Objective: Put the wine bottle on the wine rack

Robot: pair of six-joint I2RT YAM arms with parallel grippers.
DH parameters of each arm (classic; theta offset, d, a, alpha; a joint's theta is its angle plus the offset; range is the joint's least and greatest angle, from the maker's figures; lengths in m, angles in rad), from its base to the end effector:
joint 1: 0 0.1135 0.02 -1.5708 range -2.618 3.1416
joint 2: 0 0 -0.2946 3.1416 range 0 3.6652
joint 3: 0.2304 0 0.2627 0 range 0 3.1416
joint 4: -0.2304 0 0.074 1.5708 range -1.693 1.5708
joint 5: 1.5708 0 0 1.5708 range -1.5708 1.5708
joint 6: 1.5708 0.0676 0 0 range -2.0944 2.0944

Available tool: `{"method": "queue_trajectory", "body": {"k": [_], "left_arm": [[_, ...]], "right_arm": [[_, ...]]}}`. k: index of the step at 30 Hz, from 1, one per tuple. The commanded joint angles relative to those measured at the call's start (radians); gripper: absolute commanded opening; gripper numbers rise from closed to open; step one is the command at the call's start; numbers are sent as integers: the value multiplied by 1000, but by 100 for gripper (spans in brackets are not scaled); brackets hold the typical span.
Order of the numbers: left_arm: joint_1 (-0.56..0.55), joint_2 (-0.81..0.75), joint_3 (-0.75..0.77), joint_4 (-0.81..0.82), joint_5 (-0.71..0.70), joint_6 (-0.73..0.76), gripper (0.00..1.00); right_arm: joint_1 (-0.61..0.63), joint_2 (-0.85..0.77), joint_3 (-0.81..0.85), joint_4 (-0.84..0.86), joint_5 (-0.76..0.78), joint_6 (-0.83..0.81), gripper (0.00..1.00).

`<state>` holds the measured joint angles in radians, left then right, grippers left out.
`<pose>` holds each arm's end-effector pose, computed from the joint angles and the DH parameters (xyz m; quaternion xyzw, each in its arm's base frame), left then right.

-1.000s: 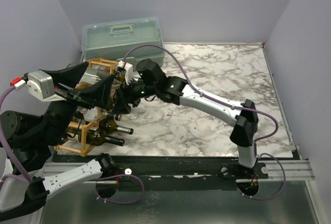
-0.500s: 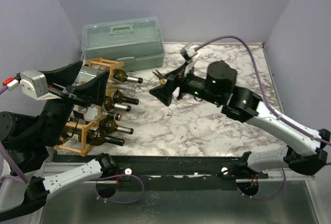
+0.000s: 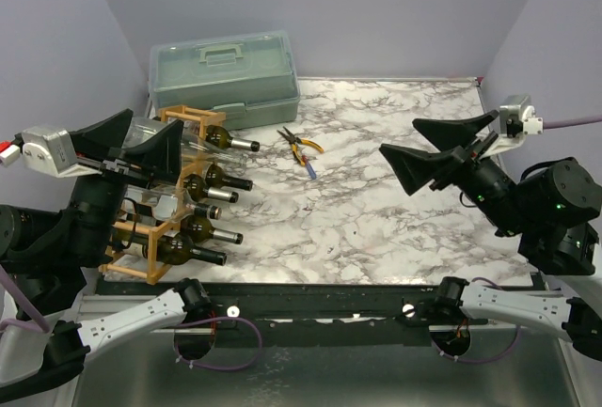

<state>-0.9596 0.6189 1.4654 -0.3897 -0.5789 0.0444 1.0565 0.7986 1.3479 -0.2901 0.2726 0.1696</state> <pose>0.0428 0.0034 0.5733 0.0314 0.5607 -0.2241 0.7965 0.0826 0.1092 0.5449 -0.1619 0.5919 0.3840 0.6899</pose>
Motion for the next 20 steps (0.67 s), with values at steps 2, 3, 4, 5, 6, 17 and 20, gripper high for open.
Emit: {"method": "queue_trajectory", "body": {"k": [2,3,4,5,6,17,20], "left_arm": [[-2,7,22,19,-84,29,99],[-2,10,30,19,-90,32,99],[-2,12,35,20,-94,35,99],[-2,14,40,20,-99,36,99],[-2,16,43,22,-103,37,99],[-2,28,41,32,-109,37,99],[-2,24,38,34,-108,34,99]], "right_arm": [[-3,12,26,-112,158,-21,100],[-2,12,30,-120,182,-17,100],[-2,14,33,-124,199,-17,100],[-2,11,33,-126,216,-19,100],[-3,9,29,-125,231,-20,100],[-3,-115,-44,11,227,-94,100],[-2,-156,-64,54,229,-92,100]]}}
